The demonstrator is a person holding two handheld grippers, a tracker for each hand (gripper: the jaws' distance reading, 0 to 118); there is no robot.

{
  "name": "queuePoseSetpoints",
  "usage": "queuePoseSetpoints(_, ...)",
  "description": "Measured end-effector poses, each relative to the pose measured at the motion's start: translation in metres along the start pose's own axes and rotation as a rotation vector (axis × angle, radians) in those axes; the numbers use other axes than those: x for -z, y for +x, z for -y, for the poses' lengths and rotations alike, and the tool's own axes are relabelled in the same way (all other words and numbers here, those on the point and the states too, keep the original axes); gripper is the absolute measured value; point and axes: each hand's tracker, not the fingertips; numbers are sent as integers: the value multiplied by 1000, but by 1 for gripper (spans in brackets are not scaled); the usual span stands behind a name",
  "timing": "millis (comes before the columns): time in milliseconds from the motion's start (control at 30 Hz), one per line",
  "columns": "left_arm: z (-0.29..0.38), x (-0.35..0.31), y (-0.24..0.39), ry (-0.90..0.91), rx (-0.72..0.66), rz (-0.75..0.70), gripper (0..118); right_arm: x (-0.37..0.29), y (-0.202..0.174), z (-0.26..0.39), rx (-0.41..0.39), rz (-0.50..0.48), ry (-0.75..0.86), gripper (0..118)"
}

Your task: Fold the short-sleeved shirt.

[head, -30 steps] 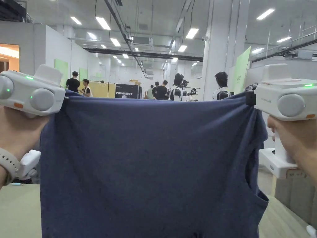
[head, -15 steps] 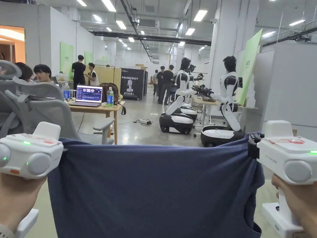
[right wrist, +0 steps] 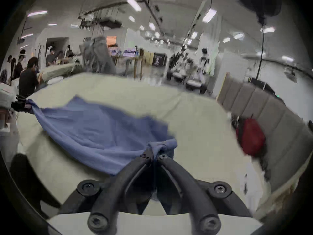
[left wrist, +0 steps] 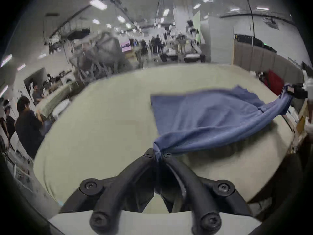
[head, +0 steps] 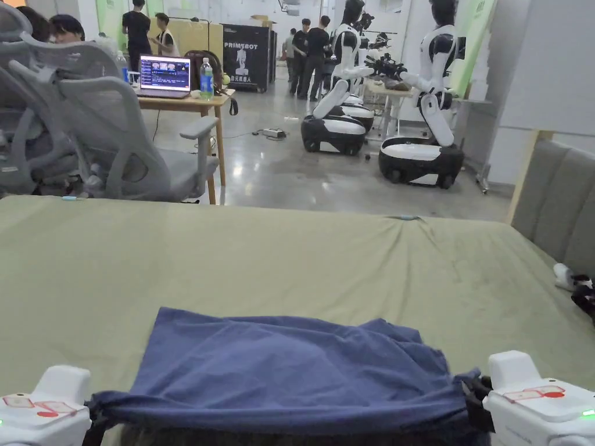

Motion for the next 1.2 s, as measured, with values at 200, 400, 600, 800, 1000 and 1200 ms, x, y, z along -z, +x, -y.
queuePoseSetpoints(200,43,11,4,-34,-59,-3,3,24,-19,49,62,2,-101,3)
queuePoseSetpoints(400,32,-35,39,209,-54,-78,117,-27,-44,27,144,40,75,118)
queuePoseSetpoints(600,33,-36,65,162,-8,-48,0,-41,-82,24,74,78,91,5)
queuePoseSetpoints(800,37,-45,28,82,-138,-19,0,-42,-81,41,136,33,40,0)
queuePoseSetpoints(1000,44,-52,-32,81,-287,60,55,-51,-63,59,177,67,39,0)
queuePoseSetpoints(1200,58,-10,-16,-54,-258,104,74,-49,-49,70,192,100,20,0)
